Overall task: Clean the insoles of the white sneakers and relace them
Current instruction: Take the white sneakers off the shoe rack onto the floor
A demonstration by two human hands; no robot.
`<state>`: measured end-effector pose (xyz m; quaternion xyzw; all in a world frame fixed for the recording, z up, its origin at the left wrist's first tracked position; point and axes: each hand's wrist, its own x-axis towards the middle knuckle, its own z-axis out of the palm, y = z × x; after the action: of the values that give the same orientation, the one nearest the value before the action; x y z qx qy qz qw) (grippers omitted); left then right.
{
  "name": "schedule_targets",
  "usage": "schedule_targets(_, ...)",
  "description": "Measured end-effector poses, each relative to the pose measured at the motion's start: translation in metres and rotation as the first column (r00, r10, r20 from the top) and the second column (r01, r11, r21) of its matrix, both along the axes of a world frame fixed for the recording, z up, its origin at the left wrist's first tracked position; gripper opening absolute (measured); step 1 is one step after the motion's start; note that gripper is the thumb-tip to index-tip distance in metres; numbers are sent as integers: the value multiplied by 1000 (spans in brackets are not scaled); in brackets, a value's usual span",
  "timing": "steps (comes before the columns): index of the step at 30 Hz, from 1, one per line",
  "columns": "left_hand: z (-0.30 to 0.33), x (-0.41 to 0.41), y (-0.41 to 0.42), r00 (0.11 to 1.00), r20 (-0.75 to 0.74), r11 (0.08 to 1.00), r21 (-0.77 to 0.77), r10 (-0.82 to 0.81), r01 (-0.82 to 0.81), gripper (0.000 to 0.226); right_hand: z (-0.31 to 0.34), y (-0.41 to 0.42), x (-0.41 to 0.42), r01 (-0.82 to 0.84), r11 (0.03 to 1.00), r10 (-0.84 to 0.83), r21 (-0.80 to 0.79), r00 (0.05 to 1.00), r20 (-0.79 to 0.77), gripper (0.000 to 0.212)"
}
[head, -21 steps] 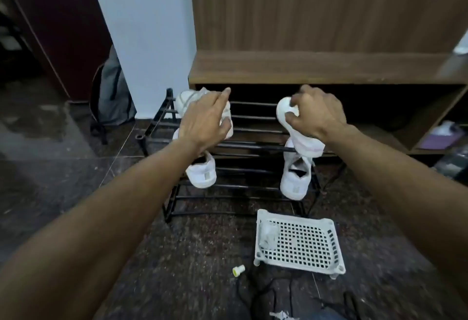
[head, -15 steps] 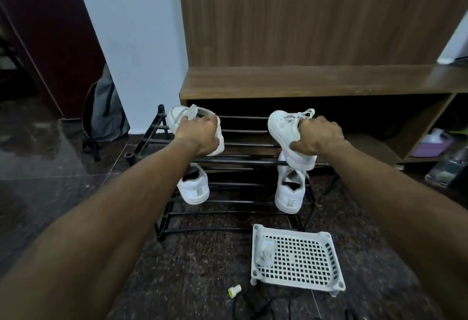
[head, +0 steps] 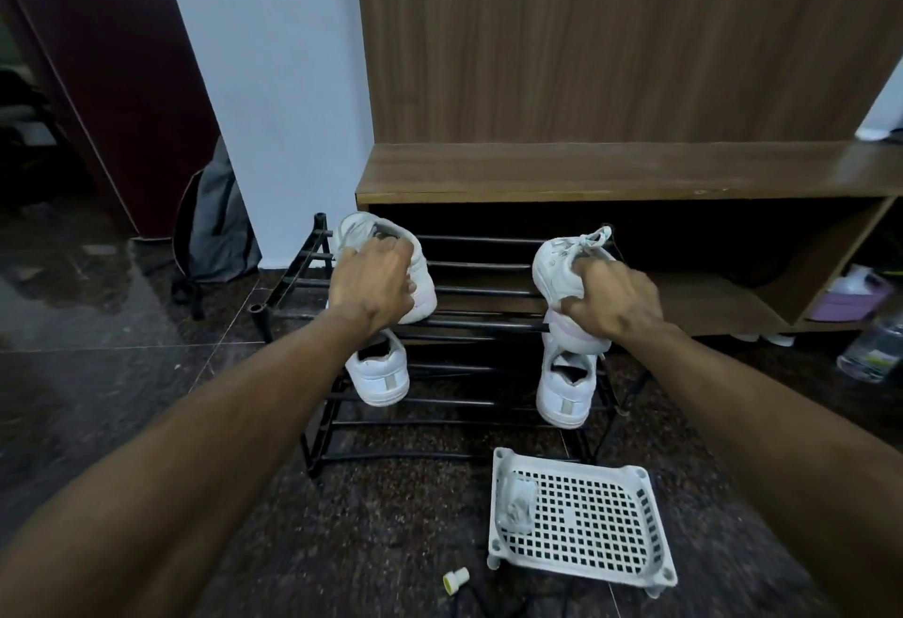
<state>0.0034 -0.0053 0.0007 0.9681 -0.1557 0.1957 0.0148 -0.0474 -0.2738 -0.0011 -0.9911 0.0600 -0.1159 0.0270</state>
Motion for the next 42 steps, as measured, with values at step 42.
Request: schedule_targets(42,-285,-154,103,801,-599,949,254,1,189,38,-255,203,-106,-53,967,192,248,794,-577,32)
